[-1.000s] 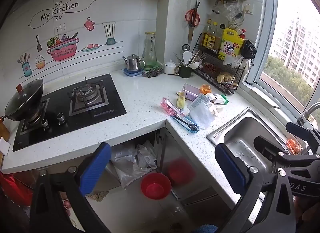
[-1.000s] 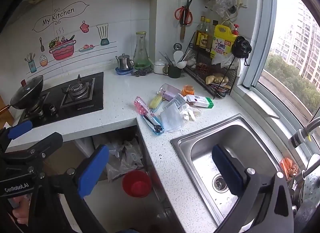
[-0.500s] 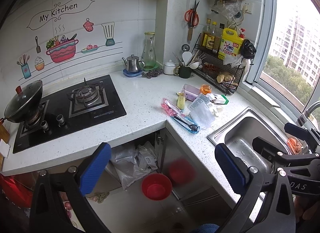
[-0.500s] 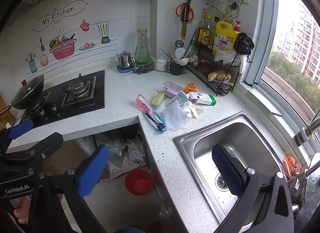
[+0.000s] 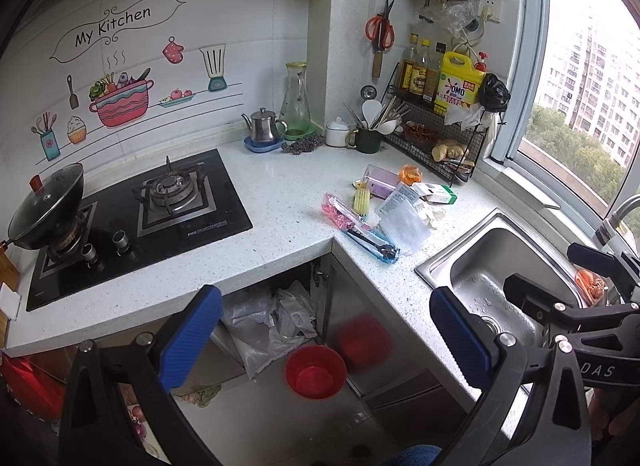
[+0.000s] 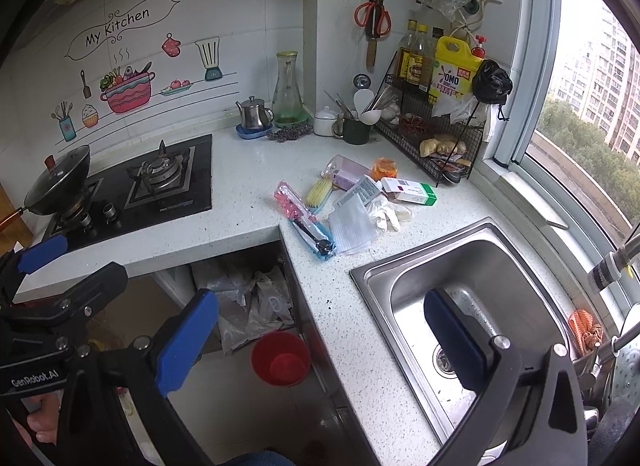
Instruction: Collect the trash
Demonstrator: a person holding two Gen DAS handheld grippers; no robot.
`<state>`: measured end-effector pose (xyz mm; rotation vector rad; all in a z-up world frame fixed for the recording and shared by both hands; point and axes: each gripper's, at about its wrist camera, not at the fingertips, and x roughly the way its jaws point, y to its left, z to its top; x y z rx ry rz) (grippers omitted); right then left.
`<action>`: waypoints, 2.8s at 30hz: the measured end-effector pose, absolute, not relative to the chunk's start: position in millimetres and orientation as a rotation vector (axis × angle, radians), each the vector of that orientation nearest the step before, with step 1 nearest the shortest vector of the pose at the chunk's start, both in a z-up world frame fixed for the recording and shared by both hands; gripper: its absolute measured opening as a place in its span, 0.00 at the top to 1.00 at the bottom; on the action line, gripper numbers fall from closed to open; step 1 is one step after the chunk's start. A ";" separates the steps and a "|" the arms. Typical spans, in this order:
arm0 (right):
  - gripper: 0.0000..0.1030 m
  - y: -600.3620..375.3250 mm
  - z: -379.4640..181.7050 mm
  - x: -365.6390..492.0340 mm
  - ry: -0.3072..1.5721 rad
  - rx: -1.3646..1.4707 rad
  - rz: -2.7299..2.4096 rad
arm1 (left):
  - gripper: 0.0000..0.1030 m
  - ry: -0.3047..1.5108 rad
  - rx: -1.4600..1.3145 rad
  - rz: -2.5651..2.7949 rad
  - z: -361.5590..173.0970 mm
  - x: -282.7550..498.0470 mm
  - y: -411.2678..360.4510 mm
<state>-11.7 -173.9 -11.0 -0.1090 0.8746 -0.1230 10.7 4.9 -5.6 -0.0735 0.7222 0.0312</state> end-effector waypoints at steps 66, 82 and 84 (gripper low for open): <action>0.13 -197.8 -151.7 213.3 1.233 -0.245 0.196 | 0.00 1.104 -0.113 0.001 -141.1 258.3 47.7; 0.48 -205.0 -232.4 261.2 1.398 -0.267 0.242 | 0.00 1.224 -0.099 -0.030 -209.5 303.0 53.4; 0.58 -206.6 -236.5 259.5 1.413 -0.261 0.242 | 0.00 1.225 -0.097 -0.036 -209.4 303.0 54.3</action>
